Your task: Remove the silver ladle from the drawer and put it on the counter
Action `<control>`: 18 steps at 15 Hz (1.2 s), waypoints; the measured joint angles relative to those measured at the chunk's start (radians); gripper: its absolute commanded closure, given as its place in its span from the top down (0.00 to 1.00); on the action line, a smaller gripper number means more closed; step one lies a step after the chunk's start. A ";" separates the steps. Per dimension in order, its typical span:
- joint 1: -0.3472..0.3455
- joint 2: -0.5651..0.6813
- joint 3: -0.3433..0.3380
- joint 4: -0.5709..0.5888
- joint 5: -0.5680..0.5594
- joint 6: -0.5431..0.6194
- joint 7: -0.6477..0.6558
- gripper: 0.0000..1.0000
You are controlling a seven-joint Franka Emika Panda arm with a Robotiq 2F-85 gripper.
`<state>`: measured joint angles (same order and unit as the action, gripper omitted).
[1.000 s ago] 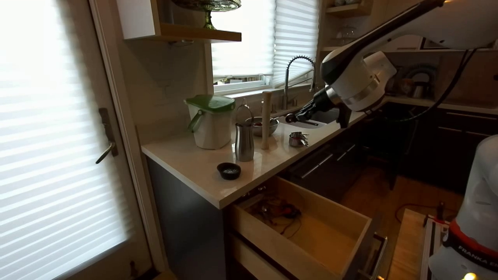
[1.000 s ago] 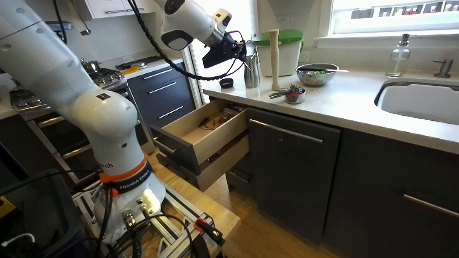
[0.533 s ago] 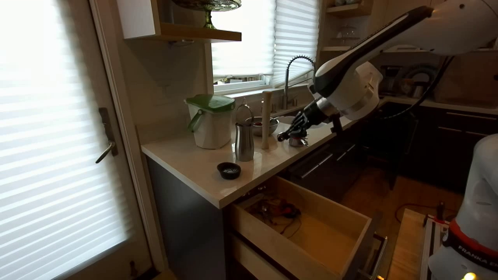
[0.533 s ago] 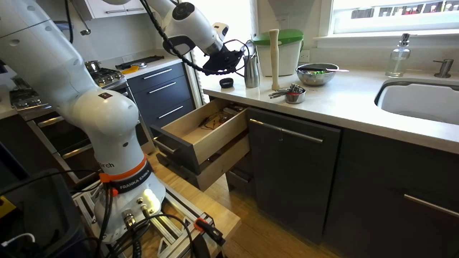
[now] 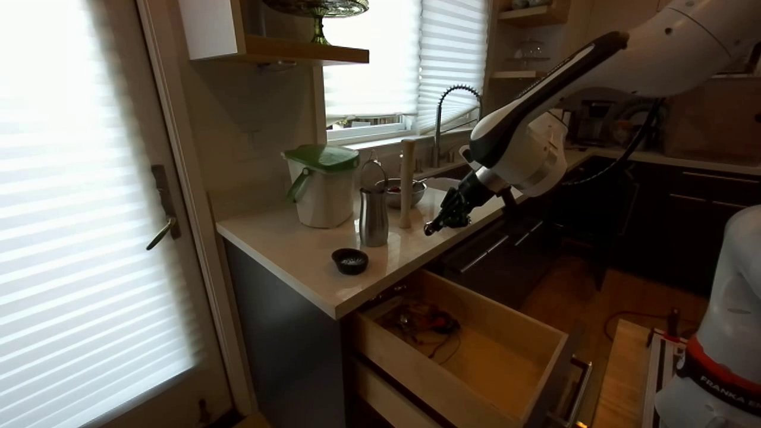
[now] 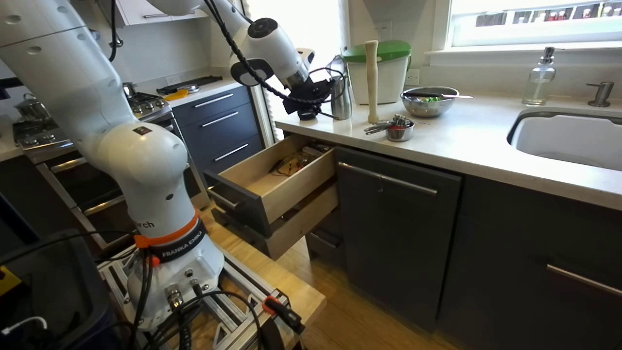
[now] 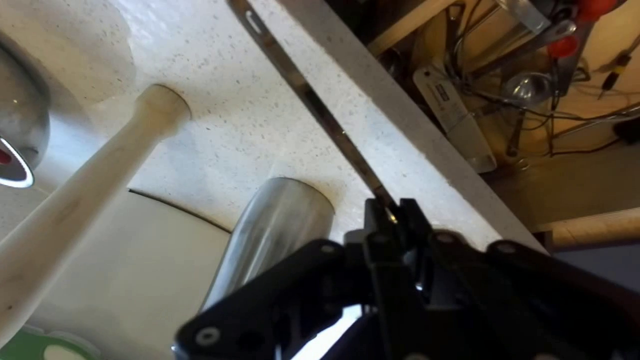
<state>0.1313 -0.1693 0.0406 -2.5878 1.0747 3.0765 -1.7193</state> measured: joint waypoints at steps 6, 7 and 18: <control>0.018 0.012 -0.003 0.059 0.016 -0.068 -0.099 0.03; 0.018 0.021 -0.006 0.069 0.012 -0.087 -0.125 0.03; 0.005 0.199 -0.031 0.206 0.007 -0.105 -0.345 0.03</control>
<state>0.1358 0.0302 0.0091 -2.3817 1.0814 2.9719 -2.0643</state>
